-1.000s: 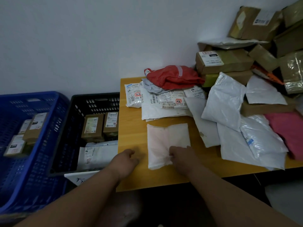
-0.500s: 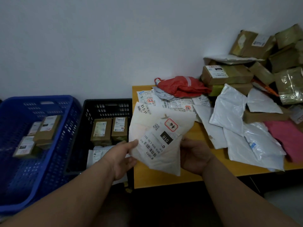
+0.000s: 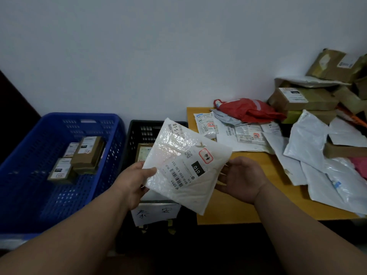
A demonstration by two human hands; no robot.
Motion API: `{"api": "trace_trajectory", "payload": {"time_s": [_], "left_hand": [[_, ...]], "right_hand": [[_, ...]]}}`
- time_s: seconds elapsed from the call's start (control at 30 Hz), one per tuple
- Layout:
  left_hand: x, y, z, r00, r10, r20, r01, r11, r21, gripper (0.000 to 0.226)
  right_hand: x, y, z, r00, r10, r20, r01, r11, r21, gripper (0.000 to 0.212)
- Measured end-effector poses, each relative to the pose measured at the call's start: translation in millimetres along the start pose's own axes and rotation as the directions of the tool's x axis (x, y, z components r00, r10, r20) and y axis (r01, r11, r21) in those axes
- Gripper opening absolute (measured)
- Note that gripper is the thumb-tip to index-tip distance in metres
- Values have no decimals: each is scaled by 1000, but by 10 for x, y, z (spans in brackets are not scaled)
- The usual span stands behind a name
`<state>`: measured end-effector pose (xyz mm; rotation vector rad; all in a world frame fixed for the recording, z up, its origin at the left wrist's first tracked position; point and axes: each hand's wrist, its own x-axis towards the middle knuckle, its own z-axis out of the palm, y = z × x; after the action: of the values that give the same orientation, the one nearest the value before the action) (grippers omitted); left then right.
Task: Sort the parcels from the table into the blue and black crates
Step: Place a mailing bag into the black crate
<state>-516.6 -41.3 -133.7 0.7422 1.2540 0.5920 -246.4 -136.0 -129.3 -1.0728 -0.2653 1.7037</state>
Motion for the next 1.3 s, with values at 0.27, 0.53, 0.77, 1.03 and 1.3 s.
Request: {"api": "trace_trajectory", "payload": {"time_s": [0.27, 0.53, 0.77, 1.03, 1.3], "left_hand": [[14, 355, -507, 997, 77, -29, -69, 976, 205, 26], [243, 578, -537, 999, -37, 35, 36, 999, 13, 49], [784, 679, -506, 999, 24, 31, -33, 946, 323, 43], [1551, 1047, -618, 997, -63, 37, 33, 847, 530, 33], [2443, 765, -837, 948, 209, -240, 47, 653, 756, 47]], "right_hand": [[349, 124, 447, 995, 1, -101, -40, 923, -383, 36], [790, 318, 632, 994, 71, -77, -91, 952, -294, 20], [1288, 117, 499, 975, 213, -68, -222, 892, -393, 35], [2259, -329, 421, 976, 8, -217, -95, 915, -393, 61], [3013, 206, 355, 957, 65, -282, -274, 518, -810, 27]]}}
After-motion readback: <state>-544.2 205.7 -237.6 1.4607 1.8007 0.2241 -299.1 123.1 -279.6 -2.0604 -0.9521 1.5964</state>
